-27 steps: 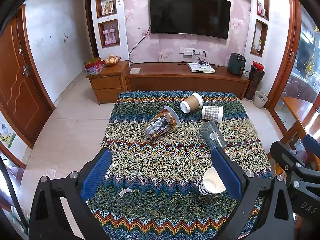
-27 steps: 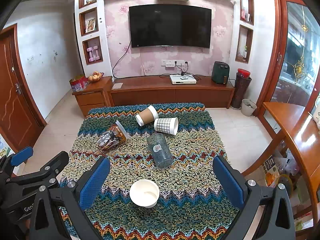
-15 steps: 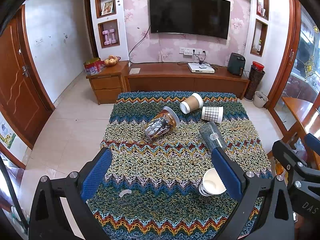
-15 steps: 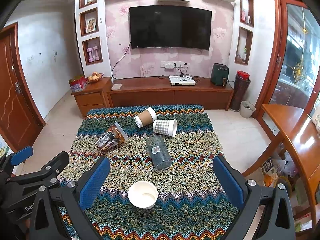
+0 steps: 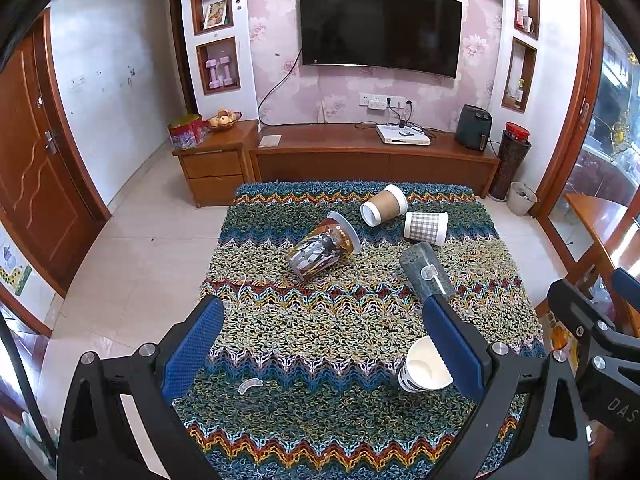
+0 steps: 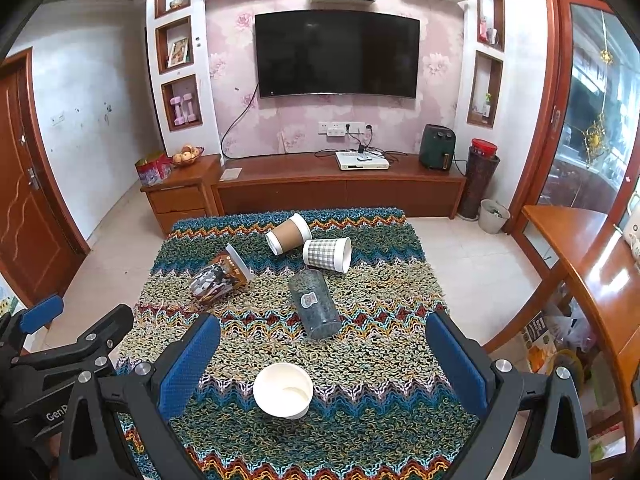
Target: Flip cup upright
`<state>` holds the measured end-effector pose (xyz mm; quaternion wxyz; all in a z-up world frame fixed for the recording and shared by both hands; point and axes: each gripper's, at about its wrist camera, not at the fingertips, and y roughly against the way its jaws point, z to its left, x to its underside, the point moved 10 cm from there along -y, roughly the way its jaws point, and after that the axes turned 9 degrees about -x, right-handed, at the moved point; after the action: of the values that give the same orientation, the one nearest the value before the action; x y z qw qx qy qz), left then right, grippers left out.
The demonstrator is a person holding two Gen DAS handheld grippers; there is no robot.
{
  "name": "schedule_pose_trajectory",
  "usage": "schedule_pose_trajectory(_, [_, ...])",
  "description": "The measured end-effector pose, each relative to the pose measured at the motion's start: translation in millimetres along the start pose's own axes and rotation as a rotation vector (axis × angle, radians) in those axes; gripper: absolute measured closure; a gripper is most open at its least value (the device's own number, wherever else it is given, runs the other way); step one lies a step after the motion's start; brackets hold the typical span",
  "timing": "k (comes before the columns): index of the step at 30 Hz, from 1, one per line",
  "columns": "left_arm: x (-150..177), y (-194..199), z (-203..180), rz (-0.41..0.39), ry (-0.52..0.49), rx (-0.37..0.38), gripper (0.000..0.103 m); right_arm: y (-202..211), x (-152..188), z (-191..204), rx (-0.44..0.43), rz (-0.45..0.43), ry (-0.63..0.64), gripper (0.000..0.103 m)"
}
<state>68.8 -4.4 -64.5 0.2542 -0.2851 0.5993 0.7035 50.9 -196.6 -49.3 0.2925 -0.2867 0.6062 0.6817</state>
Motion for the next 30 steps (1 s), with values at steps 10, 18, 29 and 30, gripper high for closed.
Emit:
schedule_pose_trajectory(10, [1,-2,0,0.005,0.002,-0.002,0.003,-3,1,-3,0.004,0.0,-0.001,0.0])
schedule_pose_trajectory(18, [1,-4,-1,-0.001,0.0,-0.001,0.003,-9,2,-5,0.007,-0.006,0.001,0.0])
schedule_pose_trajectory(29, [9,-21,-4,0.037,-0.005,0.0,0.003,-16,3,-5,0.012,-0.002,0.009,0.0])
schedule_pose_trajectory(30, [10,-24,-4,0.043,-0.006,0.0,0.003,-19,6,-5,0.011,0.003,0.012,0.0])
